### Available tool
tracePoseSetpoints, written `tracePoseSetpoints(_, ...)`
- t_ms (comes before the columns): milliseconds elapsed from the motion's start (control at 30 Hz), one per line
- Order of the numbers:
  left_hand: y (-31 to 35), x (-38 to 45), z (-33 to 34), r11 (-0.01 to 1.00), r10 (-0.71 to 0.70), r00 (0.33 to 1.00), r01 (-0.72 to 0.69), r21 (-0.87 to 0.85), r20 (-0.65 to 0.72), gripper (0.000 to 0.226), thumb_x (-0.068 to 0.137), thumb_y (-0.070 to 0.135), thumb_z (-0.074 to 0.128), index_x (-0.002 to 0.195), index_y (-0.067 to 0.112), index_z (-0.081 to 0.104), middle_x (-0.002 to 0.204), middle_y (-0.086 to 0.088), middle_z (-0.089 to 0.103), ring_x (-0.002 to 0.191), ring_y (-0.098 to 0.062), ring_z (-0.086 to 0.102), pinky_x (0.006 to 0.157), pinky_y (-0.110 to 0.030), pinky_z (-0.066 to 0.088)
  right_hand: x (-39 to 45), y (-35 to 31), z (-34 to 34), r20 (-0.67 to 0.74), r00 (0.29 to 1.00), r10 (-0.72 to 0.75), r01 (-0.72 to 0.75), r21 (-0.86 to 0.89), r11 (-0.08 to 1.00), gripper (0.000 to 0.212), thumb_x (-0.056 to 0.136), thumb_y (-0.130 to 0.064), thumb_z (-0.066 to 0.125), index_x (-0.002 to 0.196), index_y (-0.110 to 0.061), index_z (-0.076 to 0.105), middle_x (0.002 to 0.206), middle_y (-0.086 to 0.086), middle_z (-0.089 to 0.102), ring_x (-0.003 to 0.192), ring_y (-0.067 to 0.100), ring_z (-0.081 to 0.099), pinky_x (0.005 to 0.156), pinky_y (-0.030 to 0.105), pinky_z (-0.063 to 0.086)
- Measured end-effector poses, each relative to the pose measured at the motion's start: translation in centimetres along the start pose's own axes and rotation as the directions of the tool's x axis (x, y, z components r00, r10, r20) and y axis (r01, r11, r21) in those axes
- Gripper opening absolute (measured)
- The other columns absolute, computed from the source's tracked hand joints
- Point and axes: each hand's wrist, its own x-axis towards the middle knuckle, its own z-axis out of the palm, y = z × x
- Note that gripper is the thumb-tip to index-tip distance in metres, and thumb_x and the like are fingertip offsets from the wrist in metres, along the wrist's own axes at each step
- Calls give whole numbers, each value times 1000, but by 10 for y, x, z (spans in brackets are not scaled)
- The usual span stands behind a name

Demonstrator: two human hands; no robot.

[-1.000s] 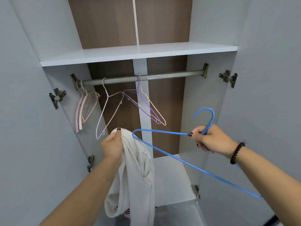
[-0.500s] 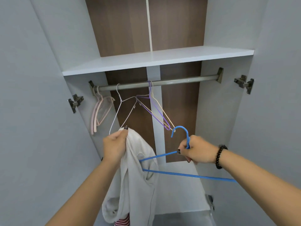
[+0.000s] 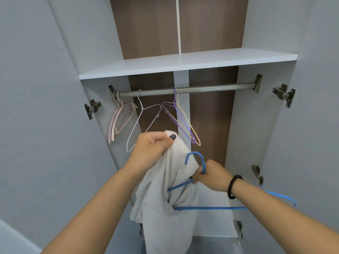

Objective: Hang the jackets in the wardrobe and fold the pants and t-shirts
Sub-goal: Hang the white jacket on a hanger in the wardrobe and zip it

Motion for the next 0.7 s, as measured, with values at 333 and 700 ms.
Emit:
tracePoseSetpoints(333,24,-20,30,811,83,983,-162,562,164,8,79,15,74,80,21,79,65,18,65,63,8,57,60,-4,38,-15,8,-8,-158,981,115,-58,325,944,45,92,-16,53,49,-7,57,51,8,40,44,15,26,43,23,25)
tracePoseSetpoints(700,-14,-29,45,199,-2,994,-105,974,107,12,93,10,44,103,15,49,109,-6,60,98,-30,62,68,-34,40,-32,27,-8,-427,869,249,-135,279,951,38,94,-16,50,59,-3,58,50,3,41,48,17,34,48,25,28)
